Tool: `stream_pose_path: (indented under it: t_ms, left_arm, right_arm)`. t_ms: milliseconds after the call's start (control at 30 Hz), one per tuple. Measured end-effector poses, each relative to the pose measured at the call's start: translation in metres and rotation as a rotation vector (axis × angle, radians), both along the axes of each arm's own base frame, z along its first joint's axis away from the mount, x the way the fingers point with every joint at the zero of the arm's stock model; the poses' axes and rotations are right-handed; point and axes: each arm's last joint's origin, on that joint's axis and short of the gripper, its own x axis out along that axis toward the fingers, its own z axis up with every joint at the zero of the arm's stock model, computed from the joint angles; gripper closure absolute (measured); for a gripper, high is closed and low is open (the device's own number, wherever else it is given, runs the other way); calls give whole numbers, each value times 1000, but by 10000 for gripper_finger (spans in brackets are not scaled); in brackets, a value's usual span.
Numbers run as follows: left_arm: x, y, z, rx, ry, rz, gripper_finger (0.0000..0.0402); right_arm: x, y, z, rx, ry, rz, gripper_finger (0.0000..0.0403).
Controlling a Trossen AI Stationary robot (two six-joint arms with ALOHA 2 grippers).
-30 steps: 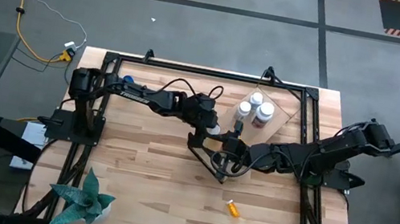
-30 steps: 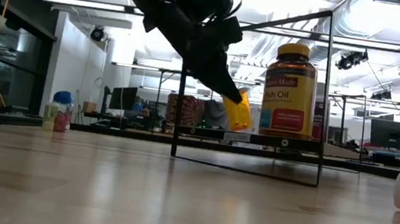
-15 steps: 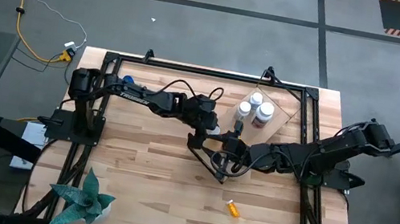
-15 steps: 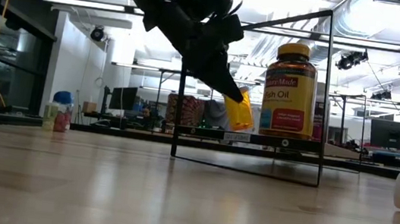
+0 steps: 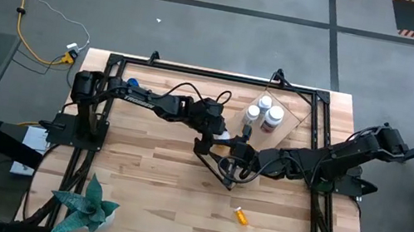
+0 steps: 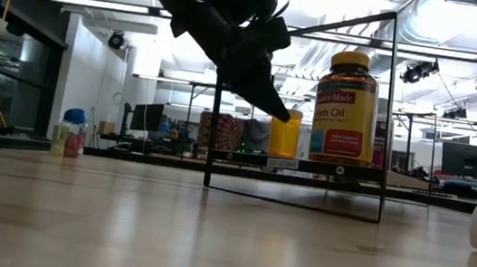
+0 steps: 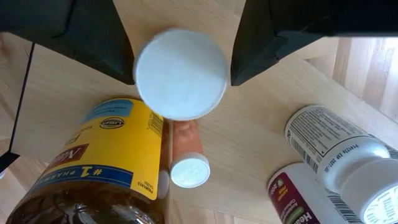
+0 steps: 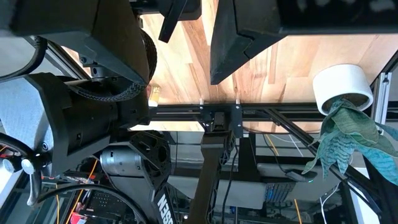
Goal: Pick and place medicine bottles onto shelf by color
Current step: Put the orange pill bottle on the shelf
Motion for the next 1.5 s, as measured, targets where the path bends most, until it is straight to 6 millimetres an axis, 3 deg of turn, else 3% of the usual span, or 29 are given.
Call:
stream_pose_path:
  t_ms: [433, 700, 967, 1267, 1500]
  left_arm:
    - [-15, 3, 17, -46, 41, 45, 149]
    - [-15, 2, 22, -46, 14, 44, 149]
    - [-12, 2, 20, -62, -21, 68, 149]
    - [-18, -4, 1, -86, -24, 81, 149]
    - [-16, -4, 4, -98, -71, 98, 149]
  right_arm:
    - [0, 0, 0, 0, 0, 0, 237]
    - [0, 0, 0, 2, -1, 0, 237]
    - [0, 0, 0, 2, 0, 0, 237]
    - [0, 0, 0, 2, 0, -1, 237]
    - [0, 0, 0, 2, 0, -1, 237]
